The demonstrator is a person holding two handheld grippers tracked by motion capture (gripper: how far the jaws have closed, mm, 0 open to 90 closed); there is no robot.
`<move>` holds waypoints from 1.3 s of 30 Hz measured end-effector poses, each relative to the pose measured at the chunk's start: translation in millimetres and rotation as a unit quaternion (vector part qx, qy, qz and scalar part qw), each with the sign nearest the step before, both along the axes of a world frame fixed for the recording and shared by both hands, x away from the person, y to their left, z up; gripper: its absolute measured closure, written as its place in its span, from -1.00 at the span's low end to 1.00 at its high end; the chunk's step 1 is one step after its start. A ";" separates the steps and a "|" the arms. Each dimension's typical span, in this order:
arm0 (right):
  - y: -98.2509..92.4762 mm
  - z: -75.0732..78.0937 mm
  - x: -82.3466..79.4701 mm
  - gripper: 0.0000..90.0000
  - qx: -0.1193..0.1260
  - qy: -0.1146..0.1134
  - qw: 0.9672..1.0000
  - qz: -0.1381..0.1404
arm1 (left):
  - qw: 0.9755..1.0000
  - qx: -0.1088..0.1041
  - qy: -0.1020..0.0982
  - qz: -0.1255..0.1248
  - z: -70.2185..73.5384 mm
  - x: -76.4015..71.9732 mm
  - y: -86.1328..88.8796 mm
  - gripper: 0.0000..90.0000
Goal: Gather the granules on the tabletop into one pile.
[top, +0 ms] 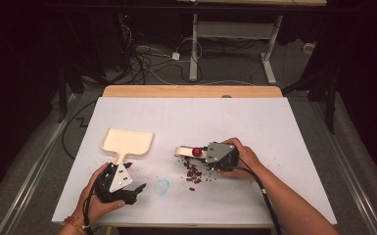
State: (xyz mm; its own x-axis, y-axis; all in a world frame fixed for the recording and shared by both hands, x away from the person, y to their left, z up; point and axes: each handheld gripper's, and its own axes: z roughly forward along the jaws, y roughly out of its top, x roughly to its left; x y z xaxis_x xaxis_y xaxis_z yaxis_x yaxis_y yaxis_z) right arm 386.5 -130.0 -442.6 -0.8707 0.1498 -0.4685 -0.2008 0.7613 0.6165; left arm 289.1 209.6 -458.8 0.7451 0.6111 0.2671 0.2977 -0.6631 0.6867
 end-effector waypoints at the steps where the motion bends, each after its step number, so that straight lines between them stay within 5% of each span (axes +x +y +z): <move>1: 0.0 0.0 0.0 0.48 0.000 0.000 1.000 0.000 | 1.000 0.000 0.000 0.000 0.0 0.0 0.0 -0.59; 5: -8.2 2.5 -19.3 0.48 0.005 0.004 1.000 0.025 | 1.000 0.003 0.000 -0.002 -0.3 0.1 -1.5 -0.59; 10: -14.8 6.4 -24.5 0.49 0.023 -0.007 1.000 0.015 | 1.000 -0.006 0.008 -0.004 -0.2 0.5 -2.5 -0.59; 16: -35.6 24.8 -20.7 0.49 0.073 -0.008 0.997 -0.028 | 1.000 -0.007 0.007 -0.008 -0.5 0.5 -2.7 -0.59; 22: -66.4 48.7 -15.7 0.49 0.117 0.004 0.988 -0.104 | 1.000 -0.002 0.010 -0.009 -1.2 0.7 -2.8 -0.59; 26: -89.6 52.0 -10.1 0.49 0.108 0.012 0.979 -0.173 | 1.000 0.003 0.013 -0.011 -1.9 1.3 -3.4 -0.59; 31: -101.8 49.1 -2.2 0.49 0.104 0.021 0.971 -0.215 | 1.000 0.007 0.017 -0.014 -2.8 1.9 -5.0 -0.59; 35: -96.7 42.8 0.8 0.49 0.075 0.012 0.970 -0.229 | 1.000 0.010 0.023 -0.018 -4.3 3.0 -6.2 -0.59; 39: -78.0 28.1 4.4 0.49 0.034 0.003 0.973 -0.227 | 0.999 0.013 0.025 -0.020 -5.2 3.3 -7.3 -0.59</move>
State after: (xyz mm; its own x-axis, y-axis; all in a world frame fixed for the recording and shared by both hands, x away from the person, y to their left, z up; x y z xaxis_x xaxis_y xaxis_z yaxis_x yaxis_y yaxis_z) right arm 390.9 -208.0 -414.5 -0.7100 0.5509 -0.4387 0.1511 0.7275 0.6692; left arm 292.4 202.3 -464.0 0.7812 0.5742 0.2451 0.3041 -0.6928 0.6538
